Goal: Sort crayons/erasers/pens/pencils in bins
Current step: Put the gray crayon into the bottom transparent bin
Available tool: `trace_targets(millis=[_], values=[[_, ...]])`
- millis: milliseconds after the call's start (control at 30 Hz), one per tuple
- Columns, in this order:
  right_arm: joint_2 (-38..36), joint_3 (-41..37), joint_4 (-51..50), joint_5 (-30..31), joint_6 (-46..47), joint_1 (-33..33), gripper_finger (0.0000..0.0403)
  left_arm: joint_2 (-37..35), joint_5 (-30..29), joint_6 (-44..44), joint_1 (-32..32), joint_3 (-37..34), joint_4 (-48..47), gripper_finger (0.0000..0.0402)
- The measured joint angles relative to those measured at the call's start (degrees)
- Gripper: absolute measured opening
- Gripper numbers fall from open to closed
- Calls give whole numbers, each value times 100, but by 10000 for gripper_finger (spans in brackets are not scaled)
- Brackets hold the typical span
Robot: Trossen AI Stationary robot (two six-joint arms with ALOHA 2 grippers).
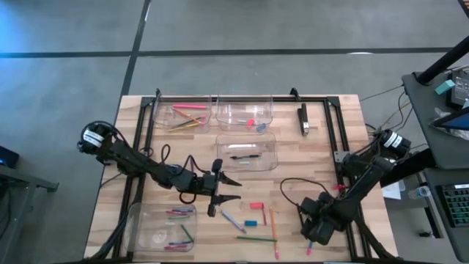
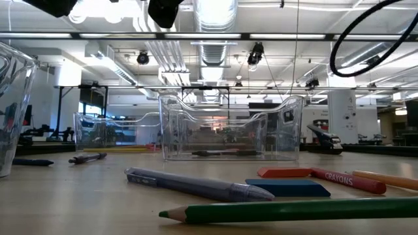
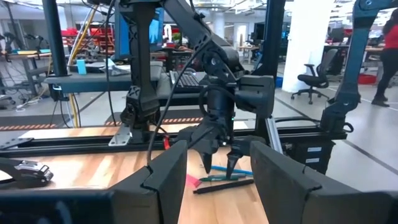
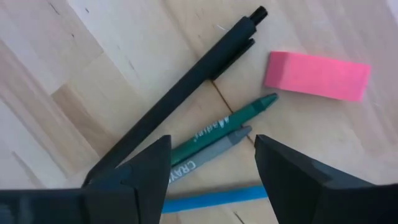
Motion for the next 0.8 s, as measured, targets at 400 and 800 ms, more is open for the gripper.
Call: trace_targets(millis=[400, 800], values=[[89, 257, -334, -2, 630, 182, 219, 0, 1, 4, 2, 15, -19, 161], [580, 316, -315, -107, 855, 387, 219, -2, 3, -9, 2, 7, -23, 161]])
